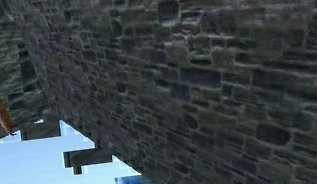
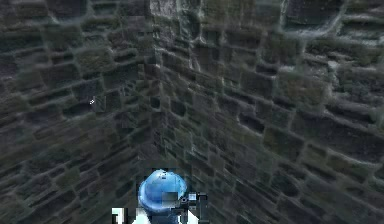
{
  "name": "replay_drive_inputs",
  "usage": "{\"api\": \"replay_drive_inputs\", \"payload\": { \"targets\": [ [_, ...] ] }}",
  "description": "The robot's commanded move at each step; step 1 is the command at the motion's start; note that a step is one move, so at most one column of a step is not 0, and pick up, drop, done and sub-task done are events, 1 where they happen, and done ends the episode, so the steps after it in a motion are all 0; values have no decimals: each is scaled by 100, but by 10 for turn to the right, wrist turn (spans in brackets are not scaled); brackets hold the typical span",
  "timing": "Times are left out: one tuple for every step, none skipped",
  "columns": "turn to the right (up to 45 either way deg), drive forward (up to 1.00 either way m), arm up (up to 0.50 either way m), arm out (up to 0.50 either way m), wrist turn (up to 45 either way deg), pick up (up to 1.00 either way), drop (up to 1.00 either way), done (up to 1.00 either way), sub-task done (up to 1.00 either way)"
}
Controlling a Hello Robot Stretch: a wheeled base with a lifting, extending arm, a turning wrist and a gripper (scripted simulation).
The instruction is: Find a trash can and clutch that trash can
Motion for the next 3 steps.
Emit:
{"api": "replay_drive_inputs", "payload": {
  "targets": [
    [0, 0, 0, 0, 450, 0, 0, 0, 0],
    [0, 0, 0, 0, 450, 0, 0, 0, 0],
    [0, 0, 0, 0, 390, 0, 0, 0, 0]
  ]
}}
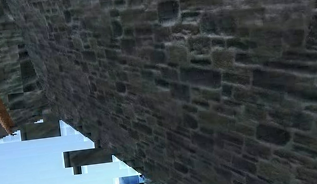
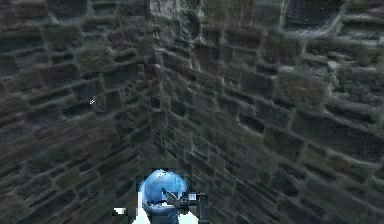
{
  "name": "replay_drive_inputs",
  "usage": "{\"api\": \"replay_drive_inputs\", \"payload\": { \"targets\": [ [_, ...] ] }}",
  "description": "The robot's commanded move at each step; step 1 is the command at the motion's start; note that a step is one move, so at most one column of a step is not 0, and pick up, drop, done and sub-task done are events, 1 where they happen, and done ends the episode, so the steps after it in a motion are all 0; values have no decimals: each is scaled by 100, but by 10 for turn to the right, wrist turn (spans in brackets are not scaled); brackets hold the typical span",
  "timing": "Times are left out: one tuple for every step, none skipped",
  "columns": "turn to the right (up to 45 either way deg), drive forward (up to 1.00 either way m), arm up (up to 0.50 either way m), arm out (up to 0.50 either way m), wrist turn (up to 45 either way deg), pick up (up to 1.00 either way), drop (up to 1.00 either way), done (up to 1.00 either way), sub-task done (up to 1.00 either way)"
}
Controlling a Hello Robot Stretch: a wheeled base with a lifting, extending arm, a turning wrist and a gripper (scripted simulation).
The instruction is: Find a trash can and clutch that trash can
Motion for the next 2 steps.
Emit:
{"api": "replay_drive_inputs", "payload": {
  "targets": [
    [0, 0, 0, 0, 0, 100, 0, 0, 0],
    [0, 0, 10, 0, 0, 0, 0, 0, 0]
  ]
}}
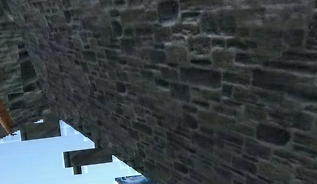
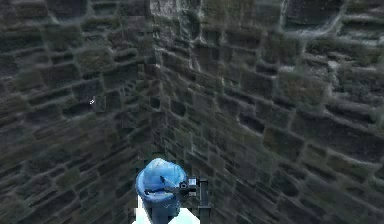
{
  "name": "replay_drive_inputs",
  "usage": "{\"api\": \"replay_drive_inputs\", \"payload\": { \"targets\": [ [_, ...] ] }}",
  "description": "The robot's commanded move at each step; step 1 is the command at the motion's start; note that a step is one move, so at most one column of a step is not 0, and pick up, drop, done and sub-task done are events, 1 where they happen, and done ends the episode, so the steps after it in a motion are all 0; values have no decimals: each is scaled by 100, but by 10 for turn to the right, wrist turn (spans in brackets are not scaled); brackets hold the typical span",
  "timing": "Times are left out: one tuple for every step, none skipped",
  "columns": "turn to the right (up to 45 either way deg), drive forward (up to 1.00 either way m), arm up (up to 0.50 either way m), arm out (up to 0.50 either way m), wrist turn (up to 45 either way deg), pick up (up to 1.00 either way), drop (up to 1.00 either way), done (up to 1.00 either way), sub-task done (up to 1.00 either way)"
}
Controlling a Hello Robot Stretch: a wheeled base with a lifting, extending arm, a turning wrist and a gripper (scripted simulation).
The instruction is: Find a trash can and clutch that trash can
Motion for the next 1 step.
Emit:
{"api": "replay_drive_inputs", "payload": {
  "targets": [
    [0, 0, 0, 0, 0, 0, 0, 100, 0]
  ]
}}
